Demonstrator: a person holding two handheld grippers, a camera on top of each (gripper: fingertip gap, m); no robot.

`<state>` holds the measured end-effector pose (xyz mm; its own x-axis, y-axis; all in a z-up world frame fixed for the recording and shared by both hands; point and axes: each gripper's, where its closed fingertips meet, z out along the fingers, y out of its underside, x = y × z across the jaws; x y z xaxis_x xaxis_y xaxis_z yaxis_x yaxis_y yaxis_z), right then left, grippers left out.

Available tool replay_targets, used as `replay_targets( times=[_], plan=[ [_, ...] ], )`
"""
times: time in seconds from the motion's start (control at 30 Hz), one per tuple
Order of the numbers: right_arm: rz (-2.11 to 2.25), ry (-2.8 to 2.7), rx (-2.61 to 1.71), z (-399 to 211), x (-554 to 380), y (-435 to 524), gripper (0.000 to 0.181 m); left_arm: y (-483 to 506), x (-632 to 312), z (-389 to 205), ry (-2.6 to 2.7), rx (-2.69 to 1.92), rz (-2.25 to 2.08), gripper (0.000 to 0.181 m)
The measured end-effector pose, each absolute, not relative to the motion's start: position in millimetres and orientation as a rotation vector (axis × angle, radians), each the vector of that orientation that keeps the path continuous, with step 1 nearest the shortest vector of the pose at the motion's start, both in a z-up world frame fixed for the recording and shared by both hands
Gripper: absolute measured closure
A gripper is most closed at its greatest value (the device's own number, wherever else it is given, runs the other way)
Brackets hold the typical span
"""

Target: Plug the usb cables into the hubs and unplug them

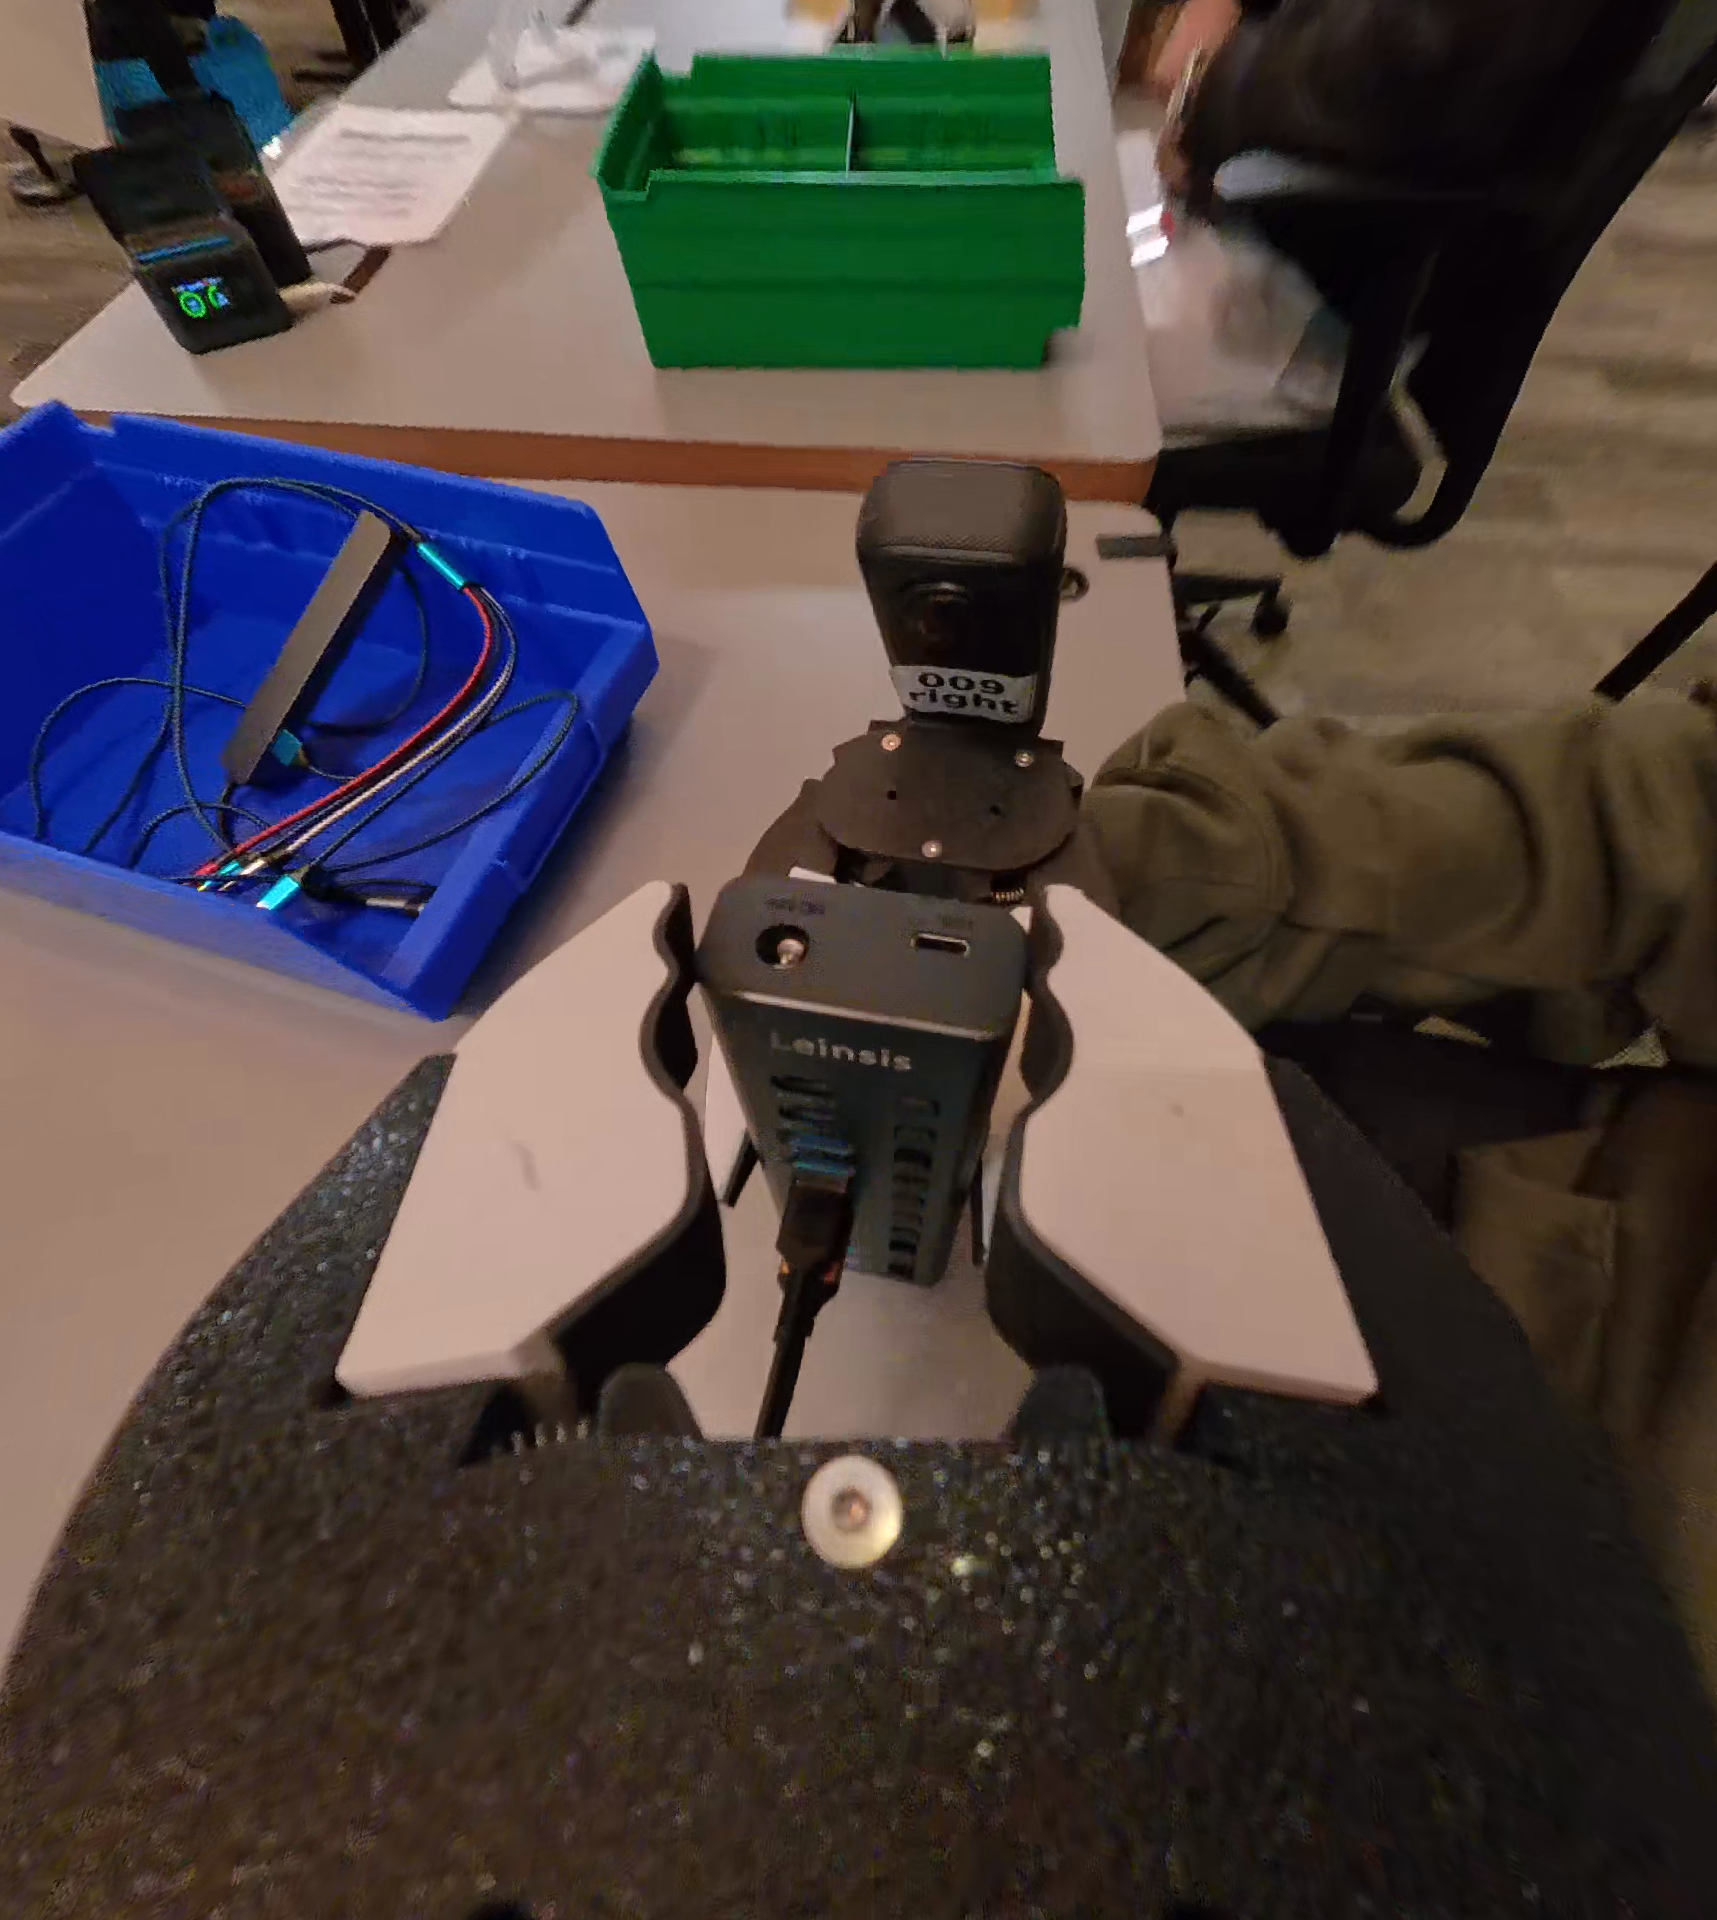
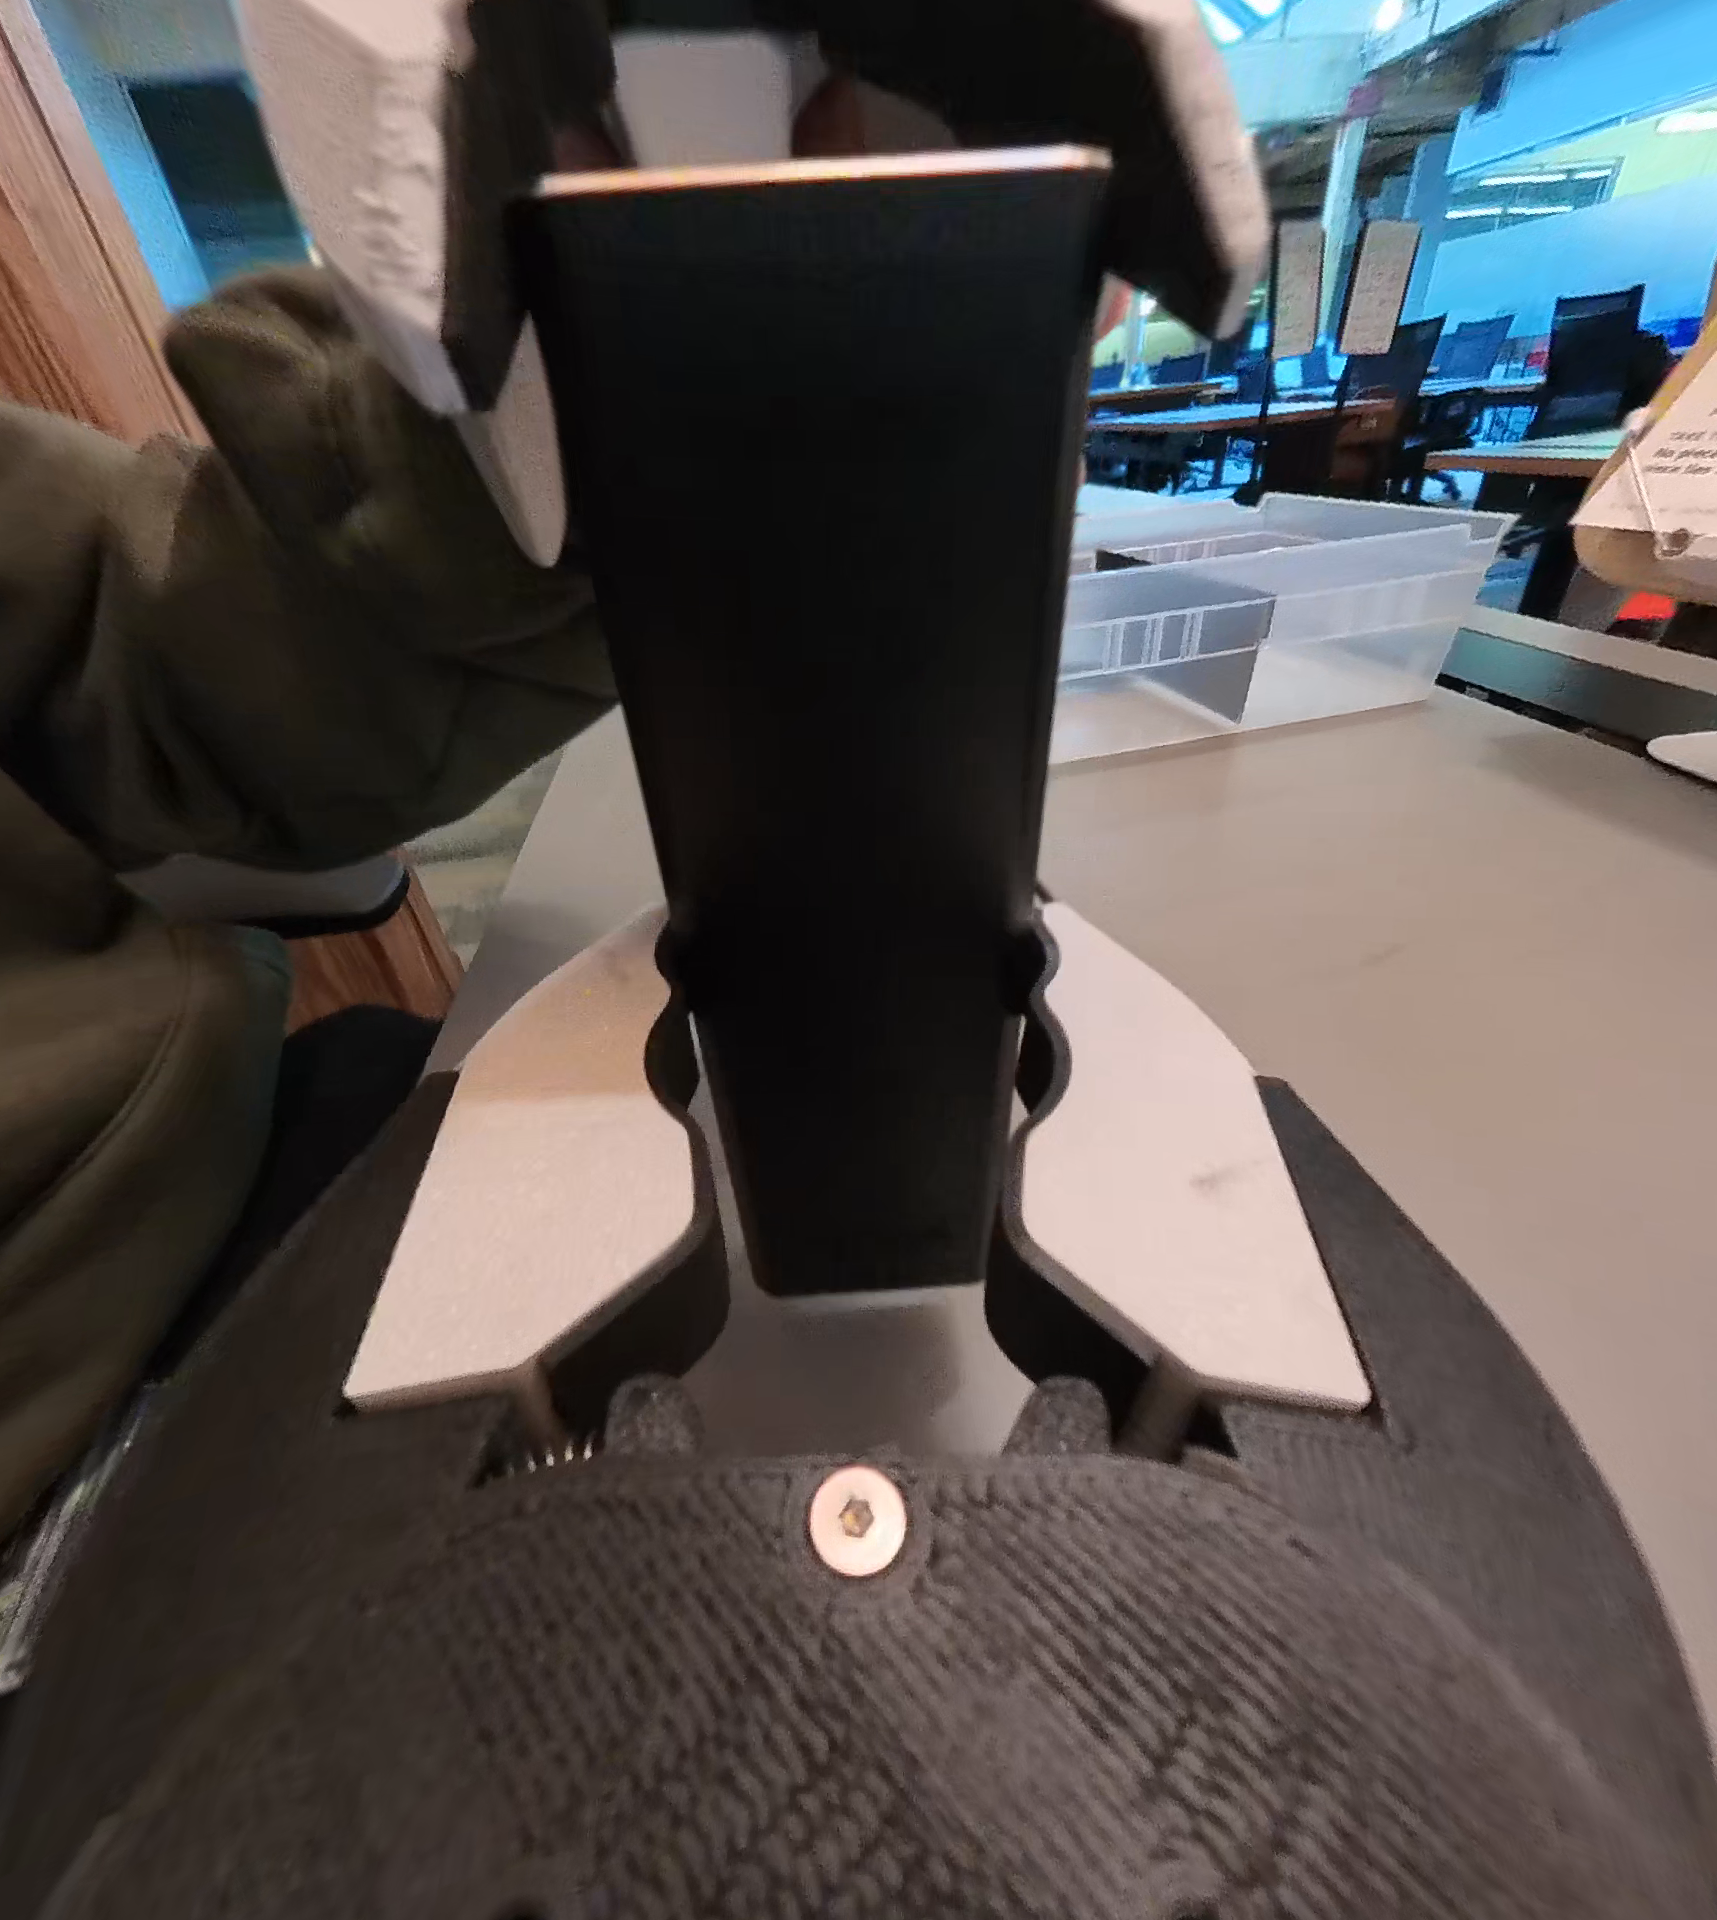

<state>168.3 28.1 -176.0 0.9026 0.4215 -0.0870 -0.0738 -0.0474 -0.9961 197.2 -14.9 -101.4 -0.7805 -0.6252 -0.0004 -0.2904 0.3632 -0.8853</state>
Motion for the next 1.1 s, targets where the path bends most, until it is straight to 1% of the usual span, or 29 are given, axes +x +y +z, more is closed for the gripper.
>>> replay_targets(
  times=[0.13, 0.3, 0.33, 0.6, 0.73, 0.87, 0.9, 0.93, 0.97, 1.03, 1.1],
  plan=[
    [0.435, -0.243, -1.539, -171.5, 173.6, 26.4, 0.120, -5.2, 194.4, -100.2, 2.259, -0.778, -1.497, 0.121],
    [0.396, -0.191, -1.472, -163.6, 179.9, 27.4, 0.117, -6.6, 196.6, -106.7, 2.291, -0.762, -1.430, 0.121],
    [0.393, -0.192, -1.475, -164.0, 179.7, 27.6, 0.120, -7.1, 197.7, -107.8, 2.295, -0.759, -1.409, 0.121],
    [0.361, -0.223, -1.523, -169.9, 175.8, 31.5, 0.121, -8.7, 196.6, -112.2, 2.331, -0.729, -1.372, 0.121],
    [0.398, -0.226, -1.505, -167.8, 175.6, 29.2, 0.121, 1.0, 192.9, -110.2, 2.276, -0.742, -1.397, 0.118],
    [0.452, -0.210, -1.444, -161.0, 179.3, 22.9, 0.121, 22.7, 178.0, -117.2, 2.288, -0.713, -1.335, 0.119],
    [0.464, -0.208, -1.434, -159.9, 179.9, 21.7, 0.121, 28.0, 174.3, -122.7, 2.302, -0.727, -1.321, 0.124],
    [0.472, -0.217, -1.427, -159.3, 178.7, 20.7, 0.121, 33.8, 172.7, -130.8, 2.316, -0.755, -1.288, 0.138],
    [0.475, -0.229, -1.428, -159.4, 176.9, 20.4, 0.121, 38.2, 172.2, -140.2, 2.331, -0.783, -1.250, 0.146],
    [0.473, -0.249, -1.441, -161.0, 173.9, 21.2, 0.121, 40.5, 169.7, -157.1, 2.372, -0.809, -1.192, 0.152],
    [0.474, -0.259, -1.439, -160.9, 172.6, 20.6, 0.121, 40.3, 167.4, -169.3, 2.413, -0.823, -1.141, 0.153]
  ],
)
